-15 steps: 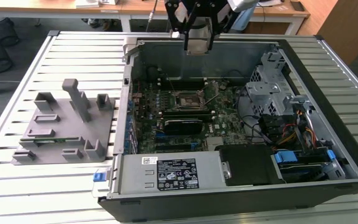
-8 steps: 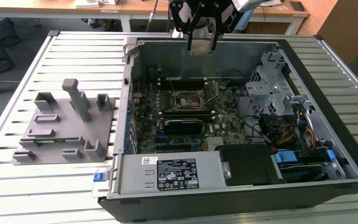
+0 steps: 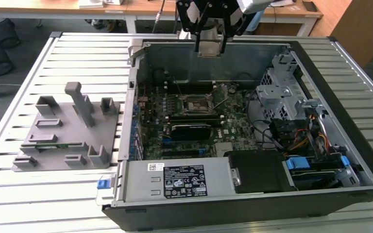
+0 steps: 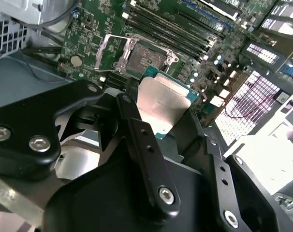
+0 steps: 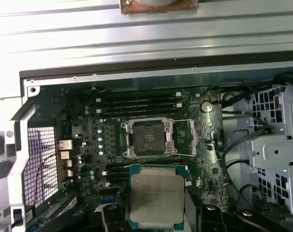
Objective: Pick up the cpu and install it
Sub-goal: 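Place the cpu into insertion slot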
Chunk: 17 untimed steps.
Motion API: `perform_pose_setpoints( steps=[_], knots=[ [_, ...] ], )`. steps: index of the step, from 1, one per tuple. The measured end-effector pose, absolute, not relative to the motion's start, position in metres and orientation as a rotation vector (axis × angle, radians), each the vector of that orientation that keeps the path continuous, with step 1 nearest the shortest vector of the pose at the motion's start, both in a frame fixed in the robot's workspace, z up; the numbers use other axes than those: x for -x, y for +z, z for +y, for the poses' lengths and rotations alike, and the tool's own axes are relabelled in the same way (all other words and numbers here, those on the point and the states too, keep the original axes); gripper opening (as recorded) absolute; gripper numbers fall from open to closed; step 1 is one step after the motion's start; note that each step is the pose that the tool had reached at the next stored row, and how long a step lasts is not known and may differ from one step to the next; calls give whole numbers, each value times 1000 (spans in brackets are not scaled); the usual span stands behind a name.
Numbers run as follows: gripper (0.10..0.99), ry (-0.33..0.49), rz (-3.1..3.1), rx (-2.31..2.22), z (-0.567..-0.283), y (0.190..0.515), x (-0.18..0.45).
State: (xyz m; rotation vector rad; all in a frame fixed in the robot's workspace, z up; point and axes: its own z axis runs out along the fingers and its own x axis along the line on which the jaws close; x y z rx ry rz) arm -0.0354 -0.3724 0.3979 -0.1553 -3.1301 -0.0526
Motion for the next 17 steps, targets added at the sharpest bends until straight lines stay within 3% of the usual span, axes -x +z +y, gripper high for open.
perform_pose_setpoints(
  steps=[17],
  knots=[
    [541,-53,-3077,626,-372,394,35]
  ],
)
